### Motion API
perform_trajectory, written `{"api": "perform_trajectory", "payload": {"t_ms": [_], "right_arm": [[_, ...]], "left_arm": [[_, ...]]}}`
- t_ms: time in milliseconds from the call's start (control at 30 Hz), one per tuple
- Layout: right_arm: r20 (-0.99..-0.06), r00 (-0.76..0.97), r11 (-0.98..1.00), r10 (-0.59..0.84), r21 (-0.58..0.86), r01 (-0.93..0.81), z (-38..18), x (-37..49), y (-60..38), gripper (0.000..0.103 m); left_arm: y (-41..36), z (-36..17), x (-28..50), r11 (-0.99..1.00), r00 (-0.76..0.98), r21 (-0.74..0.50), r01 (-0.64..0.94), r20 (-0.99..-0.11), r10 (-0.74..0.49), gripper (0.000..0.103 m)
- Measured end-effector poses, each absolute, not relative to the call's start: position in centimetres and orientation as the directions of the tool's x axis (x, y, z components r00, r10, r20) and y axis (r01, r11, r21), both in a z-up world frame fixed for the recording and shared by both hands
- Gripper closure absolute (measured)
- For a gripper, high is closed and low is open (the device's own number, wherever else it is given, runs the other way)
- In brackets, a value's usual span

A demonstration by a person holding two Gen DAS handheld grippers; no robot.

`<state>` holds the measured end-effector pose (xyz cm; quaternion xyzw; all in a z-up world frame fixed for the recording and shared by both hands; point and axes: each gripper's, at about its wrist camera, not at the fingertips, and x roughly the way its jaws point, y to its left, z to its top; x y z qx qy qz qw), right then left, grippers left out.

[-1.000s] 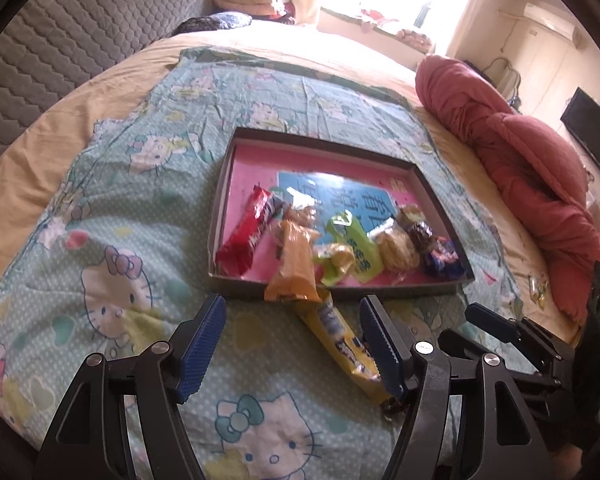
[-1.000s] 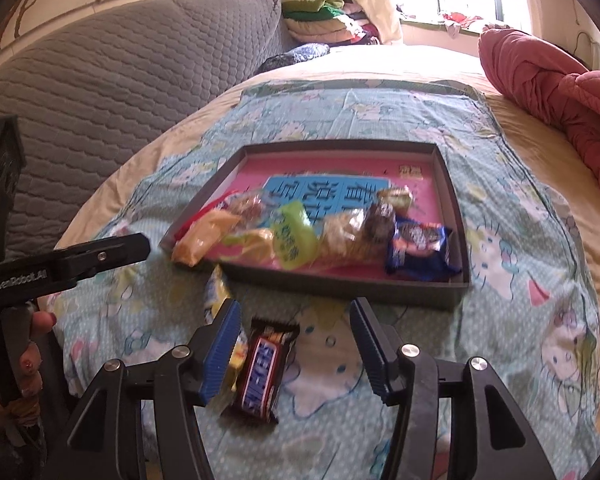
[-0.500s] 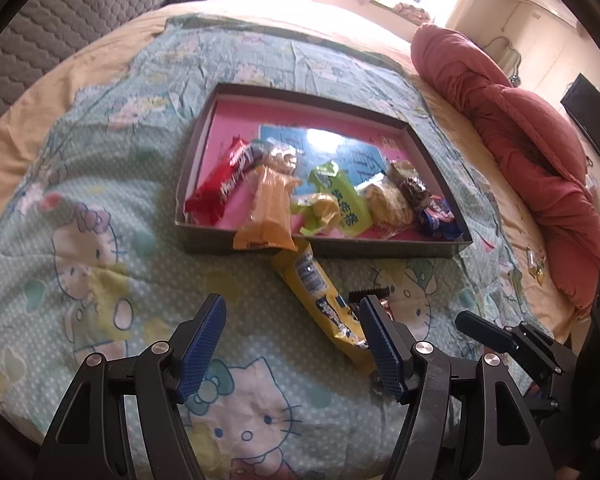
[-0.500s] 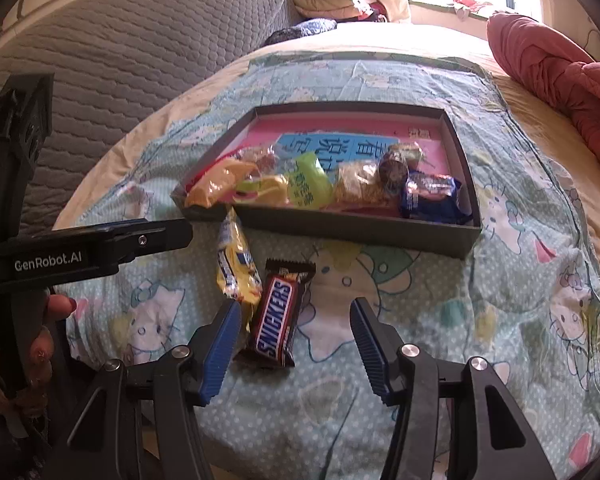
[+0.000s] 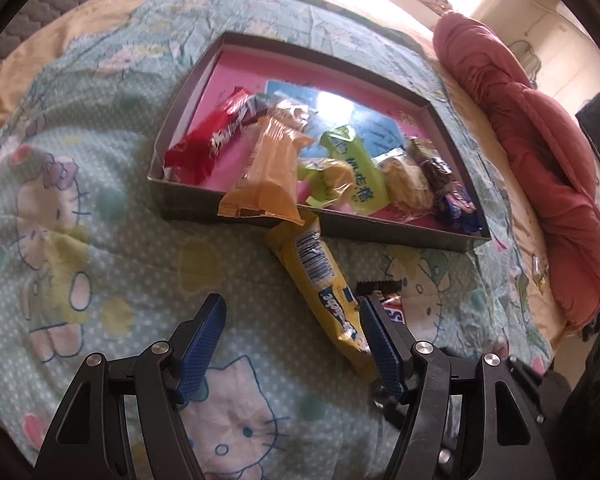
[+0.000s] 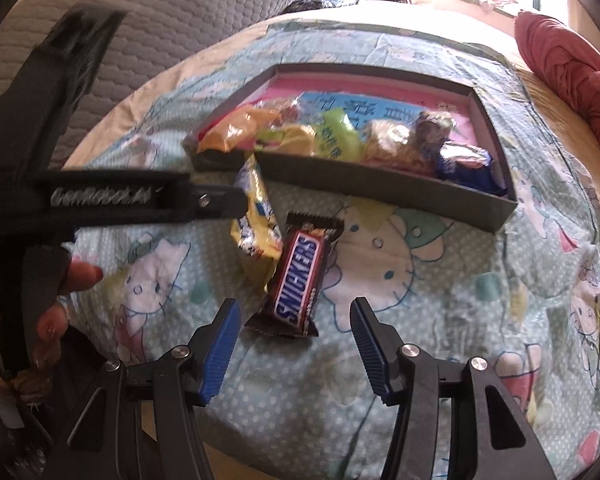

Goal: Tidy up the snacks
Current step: 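Close the right tool on the Snickers bar while the left tool grasps the yellow bar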

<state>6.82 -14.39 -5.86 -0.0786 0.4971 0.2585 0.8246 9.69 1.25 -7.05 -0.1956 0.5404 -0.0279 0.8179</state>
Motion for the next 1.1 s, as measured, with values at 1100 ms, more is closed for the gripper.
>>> {"api": "perform_trajectory", "payload": {"t_ms": [1100], "right_arm": [[-0.849,0.435,0.851,0.300,0.032,-0.525,-8.5,9.4,-12.8,0.047]], "left_arm": [[2.4,-8.9,10.1,0.931,0.426,-0.346,-0.113,-0.864,-0.269,0.072]]}}
